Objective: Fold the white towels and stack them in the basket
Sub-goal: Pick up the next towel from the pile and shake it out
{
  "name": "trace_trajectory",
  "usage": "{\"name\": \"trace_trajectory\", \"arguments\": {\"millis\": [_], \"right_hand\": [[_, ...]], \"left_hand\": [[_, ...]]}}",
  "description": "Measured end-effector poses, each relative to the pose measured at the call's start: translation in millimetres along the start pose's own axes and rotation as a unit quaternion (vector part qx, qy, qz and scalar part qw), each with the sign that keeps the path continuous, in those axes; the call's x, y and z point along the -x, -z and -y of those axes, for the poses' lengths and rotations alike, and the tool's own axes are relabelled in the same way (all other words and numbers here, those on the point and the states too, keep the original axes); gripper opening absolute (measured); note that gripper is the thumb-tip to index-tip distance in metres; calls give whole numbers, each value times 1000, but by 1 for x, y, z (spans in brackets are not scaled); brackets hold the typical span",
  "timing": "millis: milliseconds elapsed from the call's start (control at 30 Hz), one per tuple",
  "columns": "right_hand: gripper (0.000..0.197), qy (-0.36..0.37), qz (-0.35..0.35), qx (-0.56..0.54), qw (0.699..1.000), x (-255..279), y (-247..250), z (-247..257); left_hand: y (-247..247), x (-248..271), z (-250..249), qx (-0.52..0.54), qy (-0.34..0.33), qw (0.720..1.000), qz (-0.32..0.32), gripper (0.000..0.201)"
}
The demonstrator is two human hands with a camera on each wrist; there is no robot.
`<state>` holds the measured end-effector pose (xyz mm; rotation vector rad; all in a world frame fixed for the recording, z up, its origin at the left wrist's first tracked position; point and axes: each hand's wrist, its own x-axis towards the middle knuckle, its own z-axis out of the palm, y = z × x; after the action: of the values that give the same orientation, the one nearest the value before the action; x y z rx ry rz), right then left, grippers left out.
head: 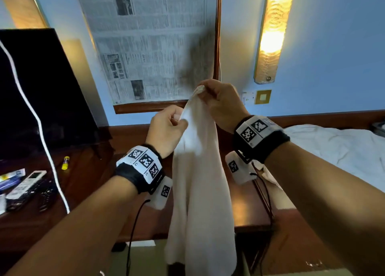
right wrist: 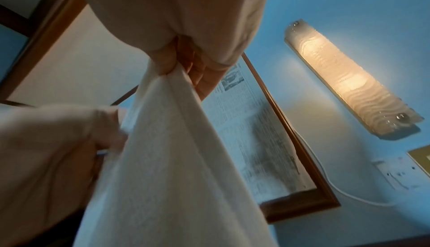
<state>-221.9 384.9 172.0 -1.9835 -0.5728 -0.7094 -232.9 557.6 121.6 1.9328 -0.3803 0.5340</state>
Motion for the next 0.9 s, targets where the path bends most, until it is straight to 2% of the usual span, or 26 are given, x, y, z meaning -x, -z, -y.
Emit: {"name": "trace_trajectory", "arguments": {"millis": [167,267,333,433,533,567,700,800,900], "right_hand": [[19,23,-46,-6,999,-20,42,2],[18,29,-84,3,996,-24,70,-5],[17,16,-103,9,994,-23,86,-14],[17,-20,-125,20,992,-16,106,-32],[20,-49,-132,21,990,-8,122,-48],[20,-55,-131,21,990,-6,126,-51],[20,-63,-120,17,991,-6,134,-55],[20,-59,-122,6,991,-9,140,-52],[21,-55,-124,11,991,-13,145,-51]], "left_hand": [[-40,21,27,-91,47,995,13,9],[-73,42,51,-112,95,987,58,25],[-95,55,61,-135,113,980,90,44],[-118,66,60,-132,127,979,89,58],[-131,68,43,-18,122,992,31,48],[-135,67,36,31,118,992,31,47],[-154,64,8,173,137,971,95,33],[-169,65,-2,207,149,964,70,19],[-183,63,2,140,113,983,47,17]]}}
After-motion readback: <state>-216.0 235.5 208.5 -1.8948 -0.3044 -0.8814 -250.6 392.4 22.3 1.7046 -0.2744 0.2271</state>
